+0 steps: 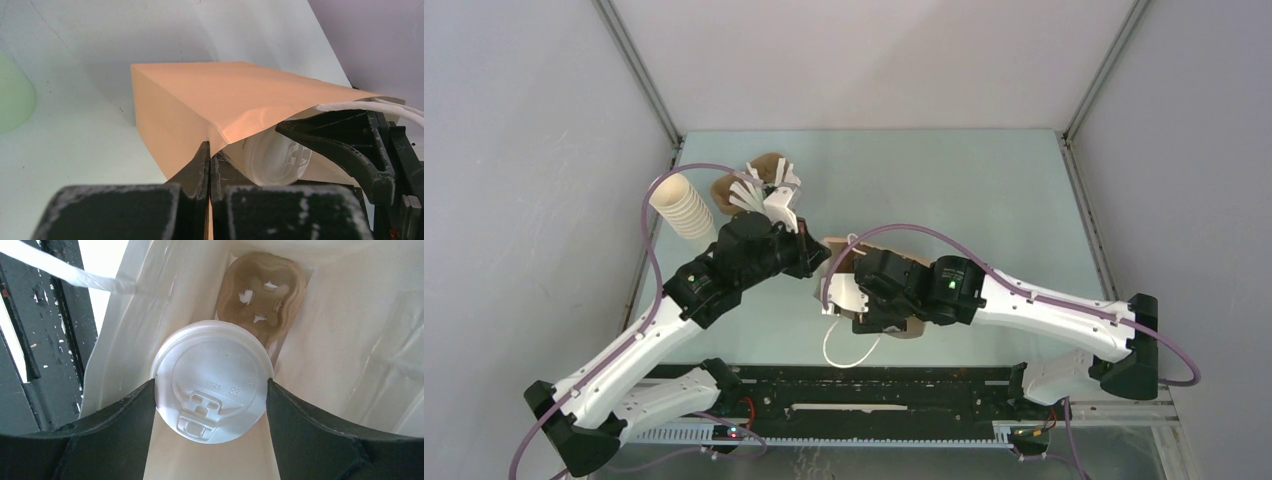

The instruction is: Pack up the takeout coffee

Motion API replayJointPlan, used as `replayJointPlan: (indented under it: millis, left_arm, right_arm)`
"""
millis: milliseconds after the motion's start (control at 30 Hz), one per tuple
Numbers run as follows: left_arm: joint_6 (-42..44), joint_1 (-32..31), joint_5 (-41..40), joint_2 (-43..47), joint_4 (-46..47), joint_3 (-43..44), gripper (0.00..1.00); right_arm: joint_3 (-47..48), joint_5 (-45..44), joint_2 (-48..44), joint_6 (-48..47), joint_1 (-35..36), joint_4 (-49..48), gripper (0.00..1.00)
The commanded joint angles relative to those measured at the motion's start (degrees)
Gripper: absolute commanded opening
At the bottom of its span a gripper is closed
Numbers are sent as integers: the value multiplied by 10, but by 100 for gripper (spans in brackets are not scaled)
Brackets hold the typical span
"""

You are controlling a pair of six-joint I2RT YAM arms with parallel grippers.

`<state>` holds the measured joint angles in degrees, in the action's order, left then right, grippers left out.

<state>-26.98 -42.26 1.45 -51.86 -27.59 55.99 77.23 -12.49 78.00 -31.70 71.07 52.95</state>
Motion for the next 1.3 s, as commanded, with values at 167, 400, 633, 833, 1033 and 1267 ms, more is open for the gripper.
replayJointPlan:
  millis: [167, 400, 633, 833, 1033, 1267]
  left_arm:
    - [-7, -3, -4, 22, 9, 9, 0]
    - [-5, -3, -8, 47, 10, -18, 0]
    - [-2, -4, -7, 60, 14, -47, 0]
    - [-1, -9, 0, 65, 18, -69, 0]
    - [9, -12, 1, 65, 18, -65, 0]
    - [21, -12, -8, 71, 30, -63, 0]
  right_arm:
    - [-8, -57, 30, -59, 2, -39, 58]
    - [-8, -113, 49, -69, 0, -27, 59]
    - [-8, -148, 37, -49, -2, -15, 59]
    - [-9, -159, 43, -40, -16, -61, 59]
    - [-26, -168, 47, -54, -29, -65, 58]
    - [-38, -159, 47, -53, -21, -46, 58]
